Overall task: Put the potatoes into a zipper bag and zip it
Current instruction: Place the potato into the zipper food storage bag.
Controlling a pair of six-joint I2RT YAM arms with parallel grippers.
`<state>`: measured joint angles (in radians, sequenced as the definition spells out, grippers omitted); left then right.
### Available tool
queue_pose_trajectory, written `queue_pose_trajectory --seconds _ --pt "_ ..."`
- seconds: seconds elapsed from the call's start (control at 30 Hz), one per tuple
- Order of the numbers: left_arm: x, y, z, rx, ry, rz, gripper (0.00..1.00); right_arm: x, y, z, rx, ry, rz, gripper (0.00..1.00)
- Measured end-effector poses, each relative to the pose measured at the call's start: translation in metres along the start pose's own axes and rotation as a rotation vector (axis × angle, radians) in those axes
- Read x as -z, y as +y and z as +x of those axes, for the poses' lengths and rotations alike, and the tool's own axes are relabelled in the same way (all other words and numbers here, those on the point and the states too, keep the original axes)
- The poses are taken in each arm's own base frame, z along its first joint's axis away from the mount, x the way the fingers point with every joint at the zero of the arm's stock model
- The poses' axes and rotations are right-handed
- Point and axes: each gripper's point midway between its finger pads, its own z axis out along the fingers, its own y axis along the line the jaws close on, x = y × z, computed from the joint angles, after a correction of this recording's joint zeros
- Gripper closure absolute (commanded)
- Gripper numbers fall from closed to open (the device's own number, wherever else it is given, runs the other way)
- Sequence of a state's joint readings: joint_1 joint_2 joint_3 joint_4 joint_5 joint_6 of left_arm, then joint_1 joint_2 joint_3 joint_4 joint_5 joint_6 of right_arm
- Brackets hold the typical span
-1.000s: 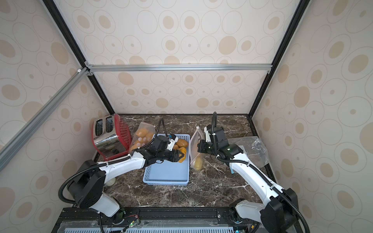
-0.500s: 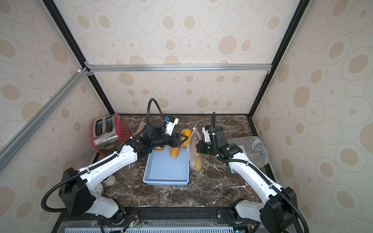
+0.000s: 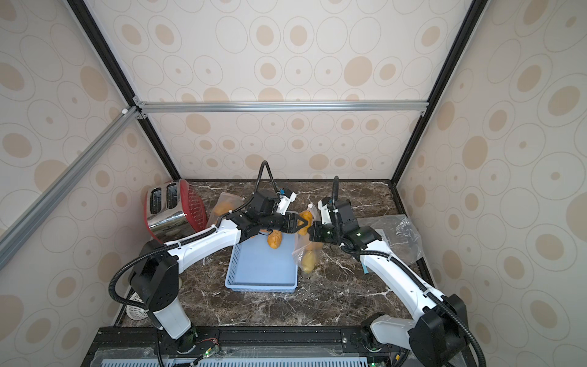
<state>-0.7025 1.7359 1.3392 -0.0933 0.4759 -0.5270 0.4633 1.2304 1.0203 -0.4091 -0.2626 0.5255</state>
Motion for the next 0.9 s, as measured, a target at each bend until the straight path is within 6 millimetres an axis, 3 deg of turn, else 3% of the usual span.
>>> queue_pose_trajectory --seconds 0.33,0.67,0.8,0.9 --pt "-0.003 -0.008 0.012 -0.008 0.038 0.013 0.50 0.000 -0.002 0.003 -0.004 0.014 0.008 1.00" --pt "-0.001 -0.016 0.048 -0.035 0.135 0.010 0.46 0.000 -0.004 0.002 -0.004 0.007 0.017 1.00" --pt "-0.003 -0.021 0.056 -0.065 0.182 0.014 0.38 0.001 -0.002 0.001 0.000 0.006 0.012 1.00" --pt "-0.007 -0.027 0.050 -0.094 0.210 0.013 0.32 0.003 -0.001 -0.002 0.005 0.000 0.012 1.00"
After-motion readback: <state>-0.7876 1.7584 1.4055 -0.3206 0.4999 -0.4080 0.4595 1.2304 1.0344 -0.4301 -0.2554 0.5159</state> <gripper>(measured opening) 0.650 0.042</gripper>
